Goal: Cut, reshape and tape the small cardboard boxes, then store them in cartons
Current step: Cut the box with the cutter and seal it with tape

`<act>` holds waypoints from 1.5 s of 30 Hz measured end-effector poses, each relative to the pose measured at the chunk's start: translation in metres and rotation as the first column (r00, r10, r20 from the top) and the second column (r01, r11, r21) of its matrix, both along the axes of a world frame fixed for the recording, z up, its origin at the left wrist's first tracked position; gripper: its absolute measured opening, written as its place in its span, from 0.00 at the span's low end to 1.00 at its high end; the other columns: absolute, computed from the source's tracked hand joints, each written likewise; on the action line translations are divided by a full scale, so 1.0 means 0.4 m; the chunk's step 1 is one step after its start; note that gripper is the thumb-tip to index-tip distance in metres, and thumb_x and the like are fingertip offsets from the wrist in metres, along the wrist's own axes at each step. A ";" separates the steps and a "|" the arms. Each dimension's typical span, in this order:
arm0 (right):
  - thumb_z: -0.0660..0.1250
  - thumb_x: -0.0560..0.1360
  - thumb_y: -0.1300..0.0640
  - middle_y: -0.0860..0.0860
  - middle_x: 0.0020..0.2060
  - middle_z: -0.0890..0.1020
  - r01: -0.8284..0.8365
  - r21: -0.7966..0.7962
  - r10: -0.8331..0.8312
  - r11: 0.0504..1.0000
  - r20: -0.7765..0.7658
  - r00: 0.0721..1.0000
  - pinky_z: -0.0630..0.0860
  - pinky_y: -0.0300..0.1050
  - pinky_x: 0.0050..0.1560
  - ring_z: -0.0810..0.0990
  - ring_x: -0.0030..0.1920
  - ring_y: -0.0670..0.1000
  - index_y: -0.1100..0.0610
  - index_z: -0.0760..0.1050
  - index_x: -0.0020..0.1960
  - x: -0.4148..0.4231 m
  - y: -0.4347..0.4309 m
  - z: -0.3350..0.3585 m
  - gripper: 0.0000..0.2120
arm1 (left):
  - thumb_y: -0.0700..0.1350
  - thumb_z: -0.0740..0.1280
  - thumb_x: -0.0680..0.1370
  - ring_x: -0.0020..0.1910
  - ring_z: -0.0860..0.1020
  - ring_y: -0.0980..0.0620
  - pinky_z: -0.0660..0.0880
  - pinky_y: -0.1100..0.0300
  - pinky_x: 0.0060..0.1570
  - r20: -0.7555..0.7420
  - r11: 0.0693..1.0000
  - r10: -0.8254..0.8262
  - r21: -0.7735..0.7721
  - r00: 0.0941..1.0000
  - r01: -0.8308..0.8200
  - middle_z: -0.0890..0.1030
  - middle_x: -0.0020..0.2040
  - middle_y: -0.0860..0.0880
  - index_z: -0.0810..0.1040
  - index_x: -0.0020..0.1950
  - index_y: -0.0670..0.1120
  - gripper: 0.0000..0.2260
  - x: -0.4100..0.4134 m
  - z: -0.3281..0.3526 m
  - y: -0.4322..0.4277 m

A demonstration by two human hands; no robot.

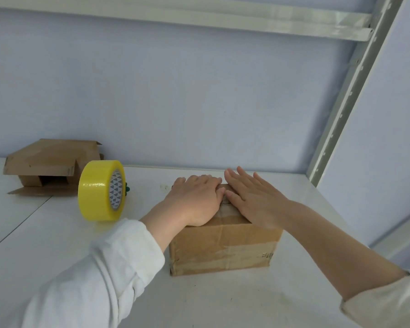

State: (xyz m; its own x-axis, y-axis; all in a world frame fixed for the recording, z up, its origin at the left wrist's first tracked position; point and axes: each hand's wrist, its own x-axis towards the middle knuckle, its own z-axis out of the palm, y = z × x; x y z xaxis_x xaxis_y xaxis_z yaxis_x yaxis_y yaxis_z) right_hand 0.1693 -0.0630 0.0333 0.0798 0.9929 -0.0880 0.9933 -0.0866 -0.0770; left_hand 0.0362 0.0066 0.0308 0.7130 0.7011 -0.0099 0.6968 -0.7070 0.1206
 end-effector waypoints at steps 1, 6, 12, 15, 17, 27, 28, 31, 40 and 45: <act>0.40 0.82 0.46 0.46 0.77 0.43 0.016 0.028 -0.015 0.999 -0.027 1.000 0.38 0.43 0.74 0.38 0.75 0.44 0.53 0.41 0.77 -0.001 0.001 -0.002 0.26 | 0.54 0.42 0.82 0.75 0.51 0.49 0.50 0.50 0.73 -0.018 1.000 0.015 -0.017 1.000 -0.015 0.53 0.77 0.50 0.51 0.77 0.50 0.22 0.004 0.000 -0.001; 0.56 0.78 0.40 0.54 0.76 0.52 0.509 0.138 -0.333 0.850 -0.607 0.721 0.52 0.49 0.72 0.50 0.76 0.53 0.55 0.48 0.77 0.020 -0.059 0.014 0.35 | 0.61 0.49 0.80 0.75 0.35 0.46 0.40 0.39 0.71 0.302 0.925 0.380 -0.107 0.874 -0.365 0.37 0.76 0.44 0.39 0.77 0.46 0.33 -0.041 0.009 -0.010; 0.62 0.75 0.42 0.49 0.50 0.84 0.417 -0.040 -0.188 0.908 -0.928 0.321 0.76 0.38 0.50 0.82 0.49 0.47 0.54 0.76 0.59 0.017 -0.181 -0.044 0.19 | 0.56 0.59 0.78 0.58 0.77 0.59 0.70 0.54 0.65 0.565 0.612 0.504 -0.767 0.653 0.191 0.80 0.56 0.59 0.70 0.66 0.54 0.18 -0.170 -0.044 -0.082; 0.69 0.72 0.50 0.42 0.58 0.79 0.371 0.179 0.069 0.911 -0.955 0.289 0.74 0.29 0.47 0.77 0.57 0.38 0.46 0.65 0.67 0.011 -0.246 -0.099 0.26 | 0.45 0.61 0.78 0.54 0.67 0.81 0.65 0.79 0.57 0.728 0.714 0.349 -0.615 0.590 0.335 0.67 0.52 0.84 0.45 0.71 0.63 0.30 -0.195 -0.083 -0.128; 0.70 0.68 0.54 0.39 0.62 0.76 0.307 0.229 0.161 0.924 -0.959 0.231 0.73 0.29 0.51 0.74 0.61 0.37 0.45 0.57 0.71 0.005 -0.293 -0.151 0.36 | 0.47 0.64 0.76 0.57 0.61 0.84 0.61 0.83 0.56 0.726 0.692 0.308 -0.614 0.614 0.380 0.59 0.51 0.88 0.36 0.69 0.64 0.38 -0.214 -0.135 -0.163; 0.53 0.71 0.31 0.43 0.67 0.72 0.574 -0.081 0.019 0.815 -0.986 -0.166 0.63 0.48 0.70 0.72 0.66 0.44 0.50 0.67 0.70 0.009 -0.214 -0.137 0.35 | 0.64 0.47 0.76 0.50 0.77 0.67 0.74 0.67 0.54 0.611 0.472 0.714 -0.781 0.342 0.410 0.79 0.50 0.67 0.71 0.60 0.59 0.21 -0.161 -0.125 -0.131; 0.52 0.73 0.33 0.48 0.62 0.78 0.551 -0.148 -0.028 0.821 -0.975 -0.221 0.70 0.50 0.63 0.78 0.59 0.48 0.52 0.74 0.65 -0.004 -0.203 -0.128 0.31 | 0.64 0.49 0.77 0.45 0.82 0.60 0.78 0.62 0.44 0.559 0.415 0.762 -0.809 0.328 0.416 0.83 0.47 0.58 0.77 0.57 0.55 0.22 -0.145 -0.128 -0.134; 0.52 0.75 0.34 0.55 0.44 0.85 0.489 -0.249 -0.103 0.836 -0.947 -0.305 0.76 0.49 0.43 0.85 0.41 0.53 0.55 0.82 0.49 -0.016 -0.192 -0.129 0.30 | 0.64 0.57 0.74 0.42 0.83 0.47 0.78 0.56 0.37 0.474 0.348 0.834 -0.849 0.283 0.397 0.84 0.47 0.45 0.79 0.60 0.49 0.25 -0.124 -0.136 -0.129; 0.56 0.77 0.41 0.53 0.35 0.85 0.492 -0.243 -0.126 0.836 -0.958 -0.259 0.73 0.47 0.39 0.83 0.32 0.50 0.55 0.81 0.44 -0.007 -0.185 -0.132 0.22 | 0.59 0.63 0.75 0.49 0.81 0.46 0.80 0.56 0.39 0.435 0.313 0.866 -0.855 0.245 0.413 0.82 0.56 0.44 0.73 0.67 0.50 0.24 -0.124 -0.143 -0.109; 0.52 0.78 0.39 0.42 0.71 0.66 0.611 0.004 -0.168 0.792 -0.960 0.224 0.55 0.43 0.72 0.64 0.71 0.43 0.48 0.63 0.73 0.048 -0.187 -0.056 0.26 | 0.53 0.57 0.80 0.73 0.39 0.62 0.39 0.61 0.71 0.771 0.896 0.355 -0.442 0.529 0.042 0.39 0.74 0.59 0.40 0.76 0.54 0.32 -0.145 -0.050 -0.086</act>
State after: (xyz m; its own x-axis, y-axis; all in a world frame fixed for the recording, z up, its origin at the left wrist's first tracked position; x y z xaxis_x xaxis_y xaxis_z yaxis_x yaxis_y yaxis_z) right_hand 0.1886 -0.1379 0.0107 0.5575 0.8245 -0.0972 0.1109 -0.1900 -0.9755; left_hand -0.0218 -0.0276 0.0106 0.4151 0.8788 0.2352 0.2362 -0.3538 0.9050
